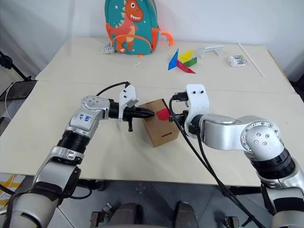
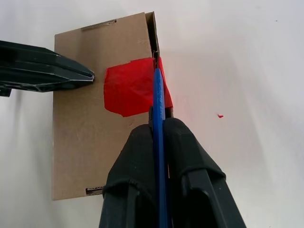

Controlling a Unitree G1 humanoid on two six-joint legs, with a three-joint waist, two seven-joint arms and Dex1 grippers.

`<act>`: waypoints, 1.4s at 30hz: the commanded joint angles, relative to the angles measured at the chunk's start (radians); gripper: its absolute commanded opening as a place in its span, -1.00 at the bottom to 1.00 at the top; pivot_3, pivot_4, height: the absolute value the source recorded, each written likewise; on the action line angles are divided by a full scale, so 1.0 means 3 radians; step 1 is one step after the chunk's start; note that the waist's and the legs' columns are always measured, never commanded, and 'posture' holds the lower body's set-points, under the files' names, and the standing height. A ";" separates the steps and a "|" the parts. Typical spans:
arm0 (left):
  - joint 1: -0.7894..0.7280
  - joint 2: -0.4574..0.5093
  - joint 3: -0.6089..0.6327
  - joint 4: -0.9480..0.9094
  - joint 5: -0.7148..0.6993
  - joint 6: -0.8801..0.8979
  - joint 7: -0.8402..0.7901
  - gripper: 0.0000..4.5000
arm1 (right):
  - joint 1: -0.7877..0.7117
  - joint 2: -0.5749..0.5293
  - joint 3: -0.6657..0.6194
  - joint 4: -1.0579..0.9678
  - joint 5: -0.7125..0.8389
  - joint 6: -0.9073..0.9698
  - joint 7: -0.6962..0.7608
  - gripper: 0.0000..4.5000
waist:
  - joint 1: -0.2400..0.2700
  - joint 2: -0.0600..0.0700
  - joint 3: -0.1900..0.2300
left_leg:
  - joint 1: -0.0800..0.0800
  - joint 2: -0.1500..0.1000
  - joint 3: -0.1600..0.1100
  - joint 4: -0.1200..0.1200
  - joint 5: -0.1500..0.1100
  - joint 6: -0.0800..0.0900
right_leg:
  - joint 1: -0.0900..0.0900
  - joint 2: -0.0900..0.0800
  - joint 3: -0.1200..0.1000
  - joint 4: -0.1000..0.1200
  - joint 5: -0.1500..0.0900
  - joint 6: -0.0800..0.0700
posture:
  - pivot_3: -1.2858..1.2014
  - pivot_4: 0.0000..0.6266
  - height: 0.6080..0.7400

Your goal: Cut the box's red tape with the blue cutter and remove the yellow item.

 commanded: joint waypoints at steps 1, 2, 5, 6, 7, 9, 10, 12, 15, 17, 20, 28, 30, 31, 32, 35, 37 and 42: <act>0.0104 -0.0007 -0.0102 0.0004 0.0101 0.0088 0.0028 -1.00 | 0.0085 -0.0065 -0.0003 -0.0078 0.0058 0.0081 0.0041 -0.95 | 0.0001 0.0000 0.0000 | 0.0000 0.0000 0.0000 0.0000 0.0000 0.0000 | 0.0000 0.0000 0.0000 0.0000 0.0000 0.0000 | 0.03 -0.52 1.00; 0.0103 -0.0009 -0.0110 0.0007 0.0105 0.0103 0.0038 -1.00 | 0.0106 -0.0069 -0.0010 -0.0111 0.0058 0.0066 0.0035 -0.95 | 0.0002 0.0000 0.0000 | 0.0000 0.0000 0.0000 0.0000 0.0000 0.0000 | 0.0000 0.0000 0.0000 0.0000 0.0000 0.0000 | 0.03 -0.52 1.00; 0.0097 -0.0014 -0.0134 0.0023 0.0115 0.0134 0.0055 -1.00 | 0.0169 -0.0073 -0.0022 -0.0202 0.0058 0.0015 0.0003 -0.95 | 0.0004 0.0000 0.0000 | 0.0000 0.0000 0.0000 0.0000 0.0000 0.0001 | 0.0001 0.0000 0.0000 0.0000 0.0000 0.0000 | 0.03 -0.52 1.00; 0.0094 -0.0017 -0.0138 0.0032 0.0118 0.0140 0.0061 -1.00 | 0.0190 -0.0072 -0.0025 -0.0230 0.0058 -0.0002 -0.0011 -0.95 | 0.0003 0.0000 0.0000 | 0.0000 0.0000 0.0000 0.0000 0.0000 0.0001 | 0.0001 0.0000 0.0000 0.0000 0.0000 0.0000 | 0.03 -0.52 1.00; 0.0092 -0.0022 -0.0145 0.0039 0.0122 0.0142 0.0066 -1.00 | 0.0225 -0.0076 -0.0031 -0.0268 0.0058 -0.0027 -0.0028 -0.95 | 0.0004 0.0000 0.0000 | 0.0000 0.0000 0.0000 0.0000 0.0000 0.0001 | 0.0001 0.0000 0.0000 0.0000 0.0000 0.0000 | 0.03 -0.52 1.00; 0.0093 -0.0037 -0.0154 0.0042 0.0124 0.0151 0.0079 -1.00 | 0.0298 -0.0096 -0.0048 -0.0339 0.0058 -0.0073 -0.0057 -0.95 | 0.0007 0.0000 0.0000 | 0.0000 0.0000 0.0000 0.0001 -0.0001 0.0001 | 0.0002 0.0000 0.0000 0.0000 0.0000 0.0000 | 0.03 -0.52 1.00; 0.0091 -0.0042 -0.0160 0.0046 0.0125 0.0155 0.0080 -1.00 | 0.0326 -0.0109 -0.0054 -0.0366 0.0058 -0.0094 -0.0070 -0.95 | 0.0008 -0.0001 -0.0001 | 0.0000 0.0000 0.0000 0.0001 -0.0001 0.0001 | 0.0002 0.0000 0.0000 0.0000 0.0000 0.0000 | 0.03 -0.52 1.00; 0.0094 -0.0053 -0.0171 0.0046 0.0125 0.0169 0.0081 -1.00 | 0.0387 -0.0140 -0.0067 -0.0427 0.0058 -0.0143 -0.0091 -0.95 | 0.0010 0.0000 -0.0001 | 0.0001 0.0000 0.0000 0.0002 -0.0001 0.0002 | 0.0003 0.0000 0.0000 -0.0001 0.0000 0.0000 | 0.03 -0.52 1.00; 0.0103 -0.0064 -0.0184 0.0043 0.0127 0.0185 0.0082 -1.00 | 0.0475 -0.0184 -0.0067 -0.0523 0.0058 -0.0234 -0.0117 -0.95 | 0.0015 -0.0001 -0.0002 | 0.0001 0.0000 -0.0001 0.0002 -0.0001 0.0002 | 0.0007 0.0000 0.0000 -0.0002 0.0000 0.0000 | 0.03 -0.52 1.00; 0.0099 -0.0071 -0.0186 0.0044 0.0128 0.0198 0.0088 -1.00 | 0.0516 -0.0202 -0.0061 -0.0575 0.0058 -0.0289 -0.0129 -0.95 | 0.0015 -0.0001 -0.0002 | 0.0002 0.0000 -0.0001 0.0003 -0.0002 0.0003 | 0.0008 0.0000 -0.0001 -0.0004 0.0000 0.0000 | 0.03 -0.52 1.00; 0.0098 -0.0081 -0.0190 0.0045 0.0133 0.0210 0.0093 -1.00 | 0.0578 -0.0182 -0.0040 -0.0656 0.0058 -0.0397 -0.0172 -0.95 | 0.0014 -0.0001 -0.0002 | 0.0002 0.0000 -0.0002 0.0003 -0.0002 0.0003 | 0.0009 0.0000 -0.0001 -0.0004 0.0000 0.0000 | 0.03 -0.52 1.00; 0.0120 -0.0107 -0.0221 0.0024 0.0132 0.0241 0.0073 -1.00 | 0.0846 0.0161 0.0054 -0.0894 0.0058 -0.0839 -0.0552 -0.95 | 0.0004 -0.0003 -0.0005 | 0.0005 0.0000 -0.0002 0.0003 -0.0002 0.0003 | 0.0011 0.0000 -0.0001 -0.0004 0.0000 0.0000 | 0.03 -0.52 1.00; 0.0127 -0.0110 -0.0229 0.0011 0.0132 0.0248 0.0068 -1.00 | 0.0853 0.0176 0.0068 -0.0912 0.0058 -0.0867 -0.0627 -0.95 | 0.0003 -0.0002 -0.0006 | 0.0008 0.0000 -0.0002 0.0003 -0.0002 0.0004 | 0.0013 0.0000 -0.0001 -0.0004 0.0000 0.0000 | 0.03 -0.52 1.00; 0.0132 -0.0113 -0.0232 0.0006 0.0131 0.0252 0.0067 -1.00 | 0.0860 0.0210 0.0079 -0.0921 0.0058 -0.0900 -0.0687 -0.95 | 0.0005 -0.0002 -0.0006 | 0.0008 0.0000 -0.0002 0.0003 -0.0002 0.0004 | 0.0014 0.0000 -0.0001 -0.0004 0.0000 0.0000 | 0.03 -0.52 1.00; 0.0138 -0.0119 -0.0232 0.0002 0.0128 0.0257 0.0067 -1.00 | 0.0862 0.0214 0.0099 -0.0931 0.0058 -0.0908 -0.0701 -0.95 | 0.0005 -0.0003 -0.0006 | 0.0008 0.0000 -0.0003 0.0003 -0.0002 0.0004 | 0.0014 0.0000 -0.0001 -0.0004 0.0000 0.0000 | 0.03 -0.52 1.00; 0.0151 -0.0126 -0.0239 0.0003 0.0133 0.0259 0.0070 -1.00 | 0.0893 0.0145 0.0144 -0.0955 0.0058 -0.0890 -0.0712 -0.95 | 0.0005 -0.0002 -0.0008 | 0.0008 0.0000 -0.0003 0.0003 -0.0003 0.0005 | 0.0015 0.0000 -0.0001 -0.0005 0.0000 0.0000 | 0.03 -0.52 1.00; 0.0155 -0.0131 -0.0240 -0.0005 0.0135 0.0266 0.0076 -1.00 | 0.0908 0.0107 0.0155 -0.0978 0.0058 -0.0902 -0.0698 -0.95 | 0.0007 -0.0001 -0.0010 | 0.0009 0.0000 -0.0004 0.0003 -0.0003 0.0006 | 0.0016 0.0000 -0.0001 -0.0005 0.0000 0.0000 | 0.03 -0.52 1.00; 0.0159 -0.0140 -0.0262 -0.0001 0.0155 0.0261 0.0077 -1.00 | 0.0919 -0.0077 0.0189 -0.1026 0.0058 -0.0884 -0.0549 -0.95 | 0.0011 0.0000 -0.0011 | 0.0010 0.0000 -0.0005 0.0003 -0.0005 0.0009 | 0.0019 0.0000 -0.0001 -0.0007 0.0000 -0.0001 | 0.03 -0.52 1.00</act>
